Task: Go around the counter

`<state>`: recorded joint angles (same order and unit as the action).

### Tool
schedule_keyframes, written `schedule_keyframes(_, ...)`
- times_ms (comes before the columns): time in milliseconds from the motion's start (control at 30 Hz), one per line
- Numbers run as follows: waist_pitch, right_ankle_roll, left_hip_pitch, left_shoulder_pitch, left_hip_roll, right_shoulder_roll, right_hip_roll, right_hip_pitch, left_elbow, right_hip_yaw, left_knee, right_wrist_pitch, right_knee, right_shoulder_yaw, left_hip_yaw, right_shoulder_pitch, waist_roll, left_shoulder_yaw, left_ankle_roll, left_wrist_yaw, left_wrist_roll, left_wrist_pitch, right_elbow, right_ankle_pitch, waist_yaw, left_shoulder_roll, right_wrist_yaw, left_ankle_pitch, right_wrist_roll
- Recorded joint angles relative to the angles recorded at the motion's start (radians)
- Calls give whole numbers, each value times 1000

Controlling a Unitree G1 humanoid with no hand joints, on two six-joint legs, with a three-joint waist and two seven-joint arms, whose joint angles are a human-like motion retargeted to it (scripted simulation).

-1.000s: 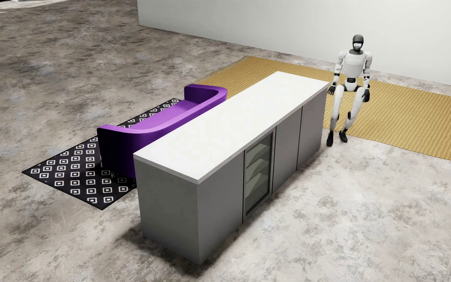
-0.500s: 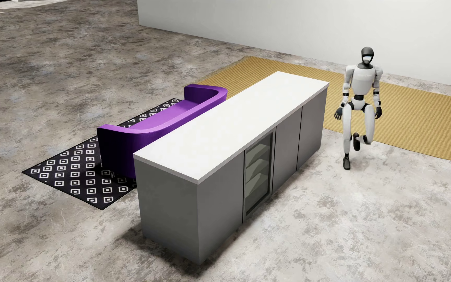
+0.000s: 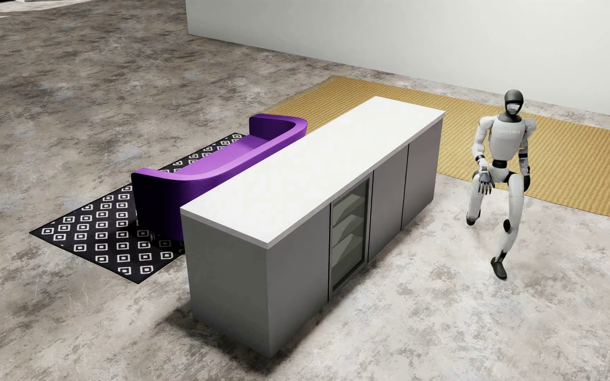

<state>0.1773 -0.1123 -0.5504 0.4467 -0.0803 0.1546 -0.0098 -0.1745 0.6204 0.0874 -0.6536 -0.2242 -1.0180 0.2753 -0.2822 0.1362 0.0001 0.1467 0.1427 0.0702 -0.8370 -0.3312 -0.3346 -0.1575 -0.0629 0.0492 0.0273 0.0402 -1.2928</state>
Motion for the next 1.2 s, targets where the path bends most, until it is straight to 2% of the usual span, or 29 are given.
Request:
schedule_keyframes(33,3,28,55,-19,14,-35,-50,101,34,-8,-30,-22,-186,-25,-17,-44,-20,1,-6,20,-3,-13,-71,11,9,2,24,67,-14)
schedule_keyframes(67,5,66,120,-43,37,-76,-82,213,59,-24,-25,-63,-325,-82,-29,-83,-38,-20,-10,32,-41,-20,-159,84,24,-9,48,117,16)
schedule_keyframes(100,7,84,194,-68,57,-119,-95,319,69,-31,4,-111,-403,-166,-27,-123,-51,-45,-17,44,-83,-14,-257,117,43,-24,56,152,87)
schedule_keyframes(133,6,94,269,-96,84,-152,-106,417,64,-30,45,-151,-426,-269,-14,-168,-58,-63,-24,56,-110,3,-337,115,63,-34,73,176,178)
schedule_keyframes(167,3,90,345,-113,108,-168,-110,503,33,-22,97,-207,-395,-342,8,-218,-61,-78,-32,63,-117,24,-418,105,83,-40,89,194,231)
schedule_keyframes(233,-5,119,468,-203,154,-150,-148,645,-9,16,181,-246,-208,-398,68,-353,-58,-117,-42,75,-89,85,-462,135,113,-67,28,230,273)
schedule_keyframes(300,-14,143,573,-309,181,-128,-222,700,-49,132,246,-207,166,-362,131,-516,-57,-177,-54,68,-57,132,-438,131,134,-110,-18,277,261)
schedule_keyframes(333,-17,115,631,-355,196,-113,-244,686,-60,213,283,-179,423,-322,151,-586,-59,-207,-63,61,-46,142,-443,105,139,-128,-35,298,232)
schedule_keyframes(367,-19,102,696,-395,206,-101,-214,658,-67,264,334,-157,710,-284,165,-636,-63,-228,-70,51,-39,136,-461,95,143,-143,-76,305,195)
schedule_keyframes(400,-18,-14,758,-420,212,-83,-173,674,-70,248,364,-149,863,-233,169,-663,-64,-236,-76,42,-29,128,-490,144,146,-150,-135,316,129)
schedule_keyframes(433,-17,-57,810,-432,213,-68,-132,692,-67,210,368,-133,914,-192,165,-673,-64,-228,-84,37,-14,119,-512,186,147,-154,-200,332,65)
schedule_keyframes(500,-18,29,893,-411,207,-43,-87,702,-39,228,304,-107,760,-154,123,-657,-57,-190,-106,37,12,88,-520,134,151,-156,-303,313,-52)
schedule_keyframes(533,-18,167,908,-399,188,-67,-71,693,-11,233,241,-104,695,-196,122,-652,-46,-196,-110,46,0,69,-483,92,160,-161,-299,241,-57)
schedule_keyframes(567,-17,252,890,-385,155,-98,-65,671,26,252,115,-93,639,-247,125,-649,-31,-211,-144,72,-13,48,-444,29,171,-169,-271,137,-46)
schedule_keyframes(600,-14,335,837,-367,112,-137,-60,659,61,265,-85,-81,554,-318,115,-639,-13,-232,-166,104,-34,35,-407,43,183,-177,-231,25,2)
schedule_keyframes(633,-7,341,744,-348,68,-181,-43,639,91,272,-315,-80,488,-396,129,-607,7,-253,-204,136,-65,27,-380,113,188,-185,-191,-85,71)
schedule_keyframes(667,-2,336,644,-321,11,-215,-9,602,101,271,-513,-93,455,-447,142,-552,26,-262,-187,160,-95,18,-376,172,187,-190,-160,-144,121)
schedule_keyframes(700,4,329,539,-288,-39,-229,32,551,94,259,-662,-112,454,-458,159,-478,44,-253,-140,171,-114,9,-392,215,178,-186,-130,-77,123)
schedule_keyframes(767,10,317,343,-195,-125,-215,121,420,46,194,-799,-132,518,-376,189,-302,70,-177,-85,145,-86,5,-471,262,145,-140,-105,-17,-1)
schedule_keyframes(800,9,312,257,-142,-154,-205,161,351,9,143,-789,-104,562,-318,201,-211,77,-133,-81,139,-51,17,-496,275,123,-115,-117,-26,-69)
schedule_keyframes(867,2,302,122,-63,-177,-194,219,232,-35,31,-634,11,616,-220,211,-55,86,-88,-58,145,-14,44,-470,316,80,-99,-135,-23,-133)
schedule_keyframes(933,-7,293,61,-23,-171,-190,246,129,-50,-69,-288,123,651,-166,216,64,91,-75,-88,145,-13,48,-375,372,53,-95,-86,-39,-91)
schedule_keyframes(1000,-17,269,98,-20,-125,-163,257,27,-26,-140,256,167,698,-102,272,141,95,-73,-124,149,-40,33,-259,421,44,-93,-7,-88,-70)
schedule_keyframes(1033,-18,254,113,-28,-102,-153,257,-25,-8,-160,457,187,712,-88,299,152,96,-76,-143,159,-58,25,-193,446,46,-97,33,-33,-41)
schedule_keyframes(1067,-16,240,101,-39,-87,-139,253,-67,6,-163,519,204,705,-88,270,145,98,-81,-272,162,-78,24,-133,478,51,-102,54,18,1)
schedule_keyframes(1100,-14,231,96,-53,-69,-126,241,-107,15,-152,486,207,688,-102,238,119,96,-87,-266,159,-96,24,-85,496,54,-104,64,-22,56)
schedule_keyframes(1133,-11,234,86,-65,-41,-116,227,-150,15,-141,391,207,656,-118,255,83,90,-81,-215,154,-99,26,-53,487,51,-100,65,-66,118)
schedule_keyframes(1167,-10,243,94,-68,-25,-95,208,-180,8,-130,310,199,609,-112,261,49,82,-61,-174,146,-89,25,-53,451,46,-87,45,-153,138)
schedule_keyframes(1200,-9,241,102,-64,-20,-78,178,-184,-3,-105,219,173,519,-106,247,16,70,-32,-172,130,-68,19,-78,368,39,-67,21,-164,135)
